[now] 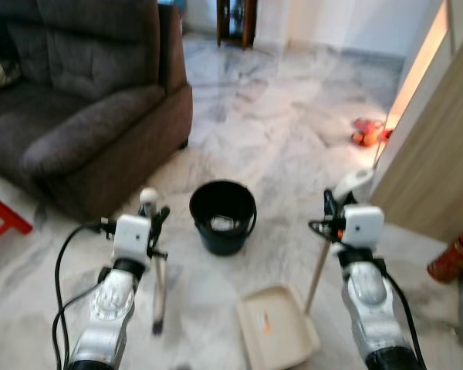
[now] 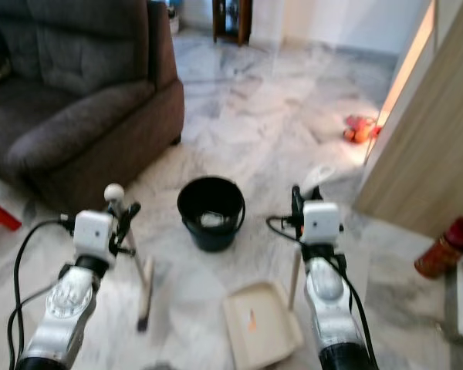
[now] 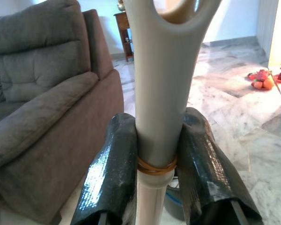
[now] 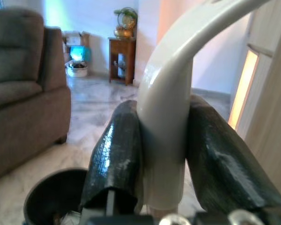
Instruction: Sweep floor
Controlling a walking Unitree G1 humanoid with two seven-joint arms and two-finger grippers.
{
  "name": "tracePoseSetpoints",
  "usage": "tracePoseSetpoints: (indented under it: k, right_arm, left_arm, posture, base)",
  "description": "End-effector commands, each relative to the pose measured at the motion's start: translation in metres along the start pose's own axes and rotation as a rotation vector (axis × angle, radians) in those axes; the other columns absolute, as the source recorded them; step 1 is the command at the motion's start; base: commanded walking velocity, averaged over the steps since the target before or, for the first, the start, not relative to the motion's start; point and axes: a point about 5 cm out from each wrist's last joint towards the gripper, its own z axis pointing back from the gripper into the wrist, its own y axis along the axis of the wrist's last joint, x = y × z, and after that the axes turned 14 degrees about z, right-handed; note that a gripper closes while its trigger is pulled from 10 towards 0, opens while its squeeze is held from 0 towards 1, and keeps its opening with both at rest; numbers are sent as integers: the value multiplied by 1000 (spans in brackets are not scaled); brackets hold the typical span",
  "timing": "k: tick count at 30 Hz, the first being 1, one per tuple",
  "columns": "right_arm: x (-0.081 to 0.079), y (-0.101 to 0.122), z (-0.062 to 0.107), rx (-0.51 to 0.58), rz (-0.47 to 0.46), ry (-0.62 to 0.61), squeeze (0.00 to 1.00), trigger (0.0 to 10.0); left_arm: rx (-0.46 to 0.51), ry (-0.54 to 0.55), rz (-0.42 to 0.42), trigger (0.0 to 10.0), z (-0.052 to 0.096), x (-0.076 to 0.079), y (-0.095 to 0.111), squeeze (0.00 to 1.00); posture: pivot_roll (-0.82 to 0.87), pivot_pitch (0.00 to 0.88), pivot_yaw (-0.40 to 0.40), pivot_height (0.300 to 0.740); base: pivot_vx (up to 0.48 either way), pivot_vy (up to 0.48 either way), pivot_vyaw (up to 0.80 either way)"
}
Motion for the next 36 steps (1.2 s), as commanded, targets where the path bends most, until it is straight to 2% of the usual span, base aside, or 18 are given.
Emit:
tracePoseSetpoints:
  k: [1, 14, 18, 23, 36]
  right_arm:
    - [2, 8, -6, 34, 7, 0, 0, 10000]
    - [-1, 7, -8, 24, 9, 8, 0, 10000]
    - [-1, 6, -8, 20, 9, 8, 0, 10000]
    - [-2, 6, -8, 16, 10, 11, 0, 10000]
    - [-1, 6, -8, 14, 14, 10, 0, 10000]
  left_arm:
    - [37, -6, -11, 10000, -2, 0, 7, 0]
    - [32, -9, -19, 10000, -3, 1, 7, 0]
    - [19, -16, -51, 10000, -4, 1, 6, 0]
    - [18, -13, -50, 10000, -4, 1, 5, 0]
    - [17, -8, -51, 10000, -4, 1, 5, 0]
  posture:
    - [1, 83, -5, 740]
    - [4, 75, -5, 740]
    - [4, 68, -5, 740]
    - [3, 64, -5, 740]
    - [2, 74, -5, 740]
  base:
    - [0, 0, -506]
    - [0, 0, -777]
    - [0, 0, -800]
    - [0, -420, -800]
    - [0, 0, -800]
